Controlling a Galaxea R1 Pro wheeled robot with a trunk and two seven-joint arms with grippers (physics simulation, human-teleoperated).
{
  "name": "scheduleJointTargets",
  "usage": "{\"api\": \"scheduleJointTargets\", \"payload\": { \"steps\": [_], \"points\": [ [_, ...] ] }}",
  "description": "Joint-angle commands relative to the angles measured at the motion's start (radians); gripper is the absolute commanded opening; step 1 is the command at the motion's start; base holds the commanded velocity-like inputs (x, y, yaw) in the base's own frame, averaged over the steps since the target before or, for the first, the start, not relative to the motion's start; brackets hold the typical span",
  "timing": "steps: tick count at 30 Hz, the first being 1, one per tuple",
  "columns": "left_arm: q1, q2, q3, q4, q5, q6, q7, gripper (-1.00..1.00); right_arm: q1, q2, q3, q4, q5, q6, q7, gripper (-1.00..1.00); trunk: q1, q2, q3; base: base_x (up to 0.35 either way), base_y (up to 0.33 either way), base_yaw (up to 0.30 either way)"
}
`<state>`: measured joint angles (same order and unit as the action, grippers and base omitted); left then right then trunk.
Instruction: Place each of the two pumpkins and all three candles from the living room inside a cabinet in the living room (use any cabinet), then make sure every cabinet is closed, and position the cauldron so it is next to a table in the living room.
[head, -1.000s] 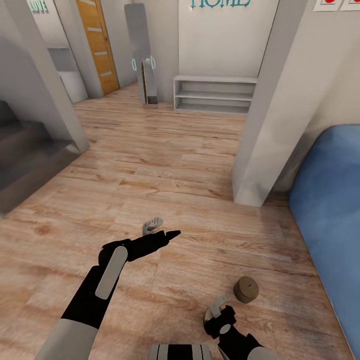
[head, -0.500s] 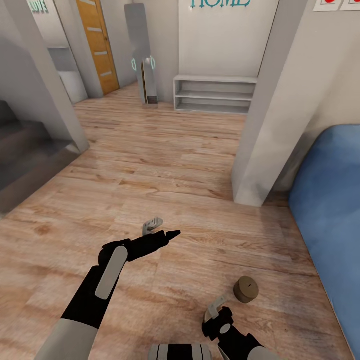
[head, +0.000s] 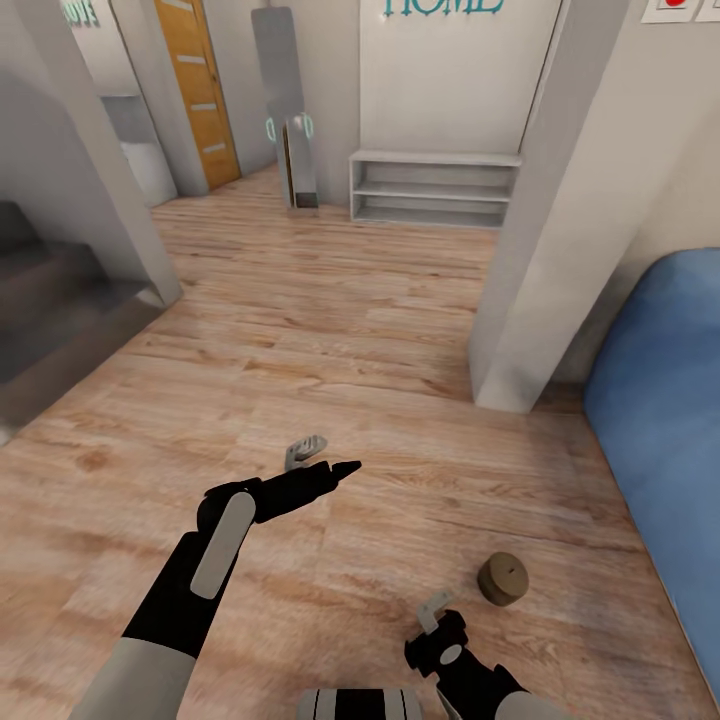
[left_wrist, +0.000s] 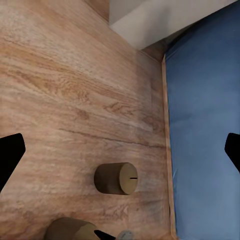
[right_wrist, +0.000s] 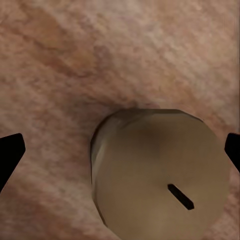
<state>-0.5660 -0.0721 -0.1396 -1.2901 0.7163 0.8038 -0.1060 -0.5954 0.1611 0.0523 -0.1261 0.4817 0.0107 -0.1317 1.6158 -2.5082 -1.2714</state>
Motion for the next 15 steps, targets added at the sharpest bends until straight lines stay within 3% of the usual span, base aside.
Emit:
{"api": "scheduleJointTargets", "payload": {
  "steps": [1, 15],
  "points": [
    [0.0, 0.0, 0.0, 0.0, 0.0, 0.0, 0.0, 1.0, 0.0, 0.0, 0.0, 0.0, 0.0, 0.0, 0.0, 1.0, 0.0, 0.0, 0.0, 0.0, 0.005, -0.049],
    [0.0, 0.0, 0.0, 0.0, 0.0, 0.0, 0.0, 1.0, -0.001, 0.0, 0.0, -0.001, 0.0, -0.001, 0.001, 1.0, 0.0, 0.0, 0.014, 0.0, 0.001, -0.164]
  ]
}}
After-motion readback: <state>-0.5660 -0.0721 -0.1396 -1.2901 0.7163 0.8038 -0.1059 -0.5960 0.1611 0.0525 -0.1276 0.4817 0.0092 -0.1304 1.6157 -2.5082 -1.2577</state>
